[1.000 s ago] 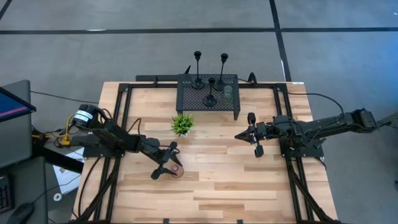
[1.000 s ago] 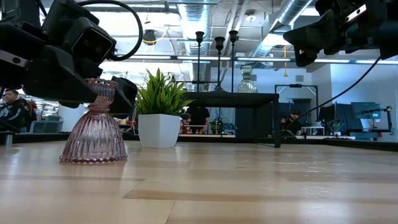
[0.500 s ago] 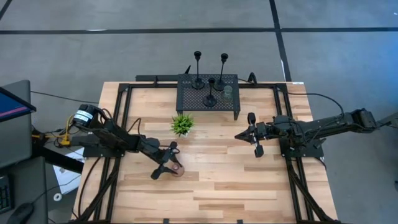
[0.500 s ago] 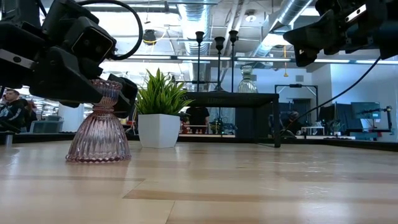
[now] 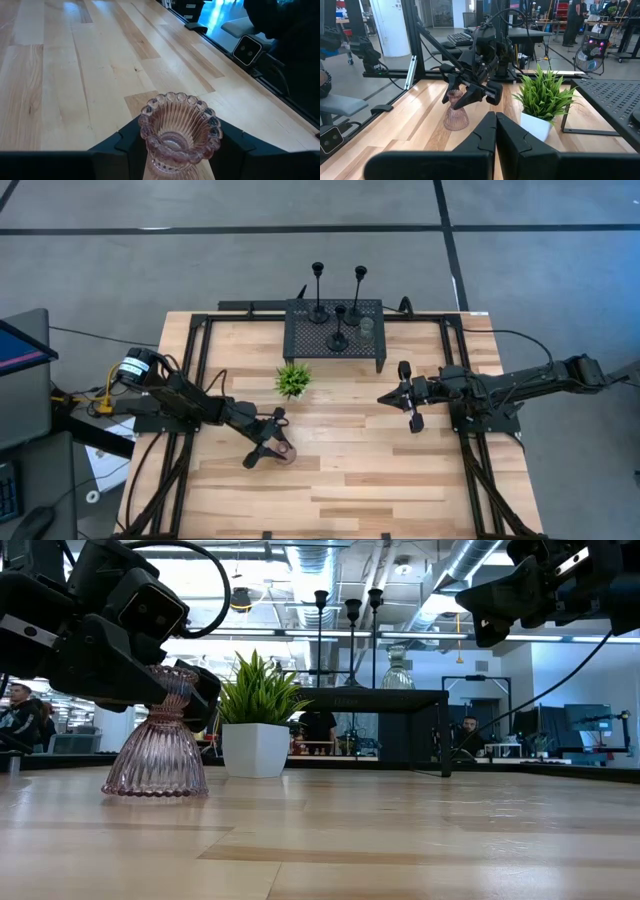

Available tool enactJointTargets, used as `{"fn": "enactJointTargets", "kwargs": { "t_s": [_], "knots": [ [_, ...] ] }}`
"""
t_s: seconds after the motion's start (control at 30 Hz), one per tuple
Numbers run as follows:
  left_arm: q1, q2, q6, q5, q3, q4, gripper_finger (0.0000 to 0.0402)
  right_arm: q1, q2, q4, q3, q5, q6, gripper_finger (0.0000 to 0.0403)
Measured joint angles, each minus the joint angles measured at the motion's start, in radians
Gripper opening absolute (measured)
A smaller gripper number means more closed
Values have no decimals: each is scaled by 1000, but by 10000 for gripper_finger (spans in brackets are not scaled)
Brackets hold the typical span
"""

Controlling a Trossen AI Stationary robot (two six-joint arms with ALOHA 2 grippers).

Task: Pick & Place candle stick holders
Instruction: Put the pink glass candle holder on the shelf

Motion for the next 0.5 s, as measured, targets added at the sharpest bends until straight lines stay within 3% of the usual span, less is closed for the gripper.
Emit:
{"fn": "enactJointTargets", "kwargs": {
  "t_s": [0.5],
  "knots": [
    [5,0,-6,0,0,1,167,0,0,0,0,0,0,0]
  ]
}}
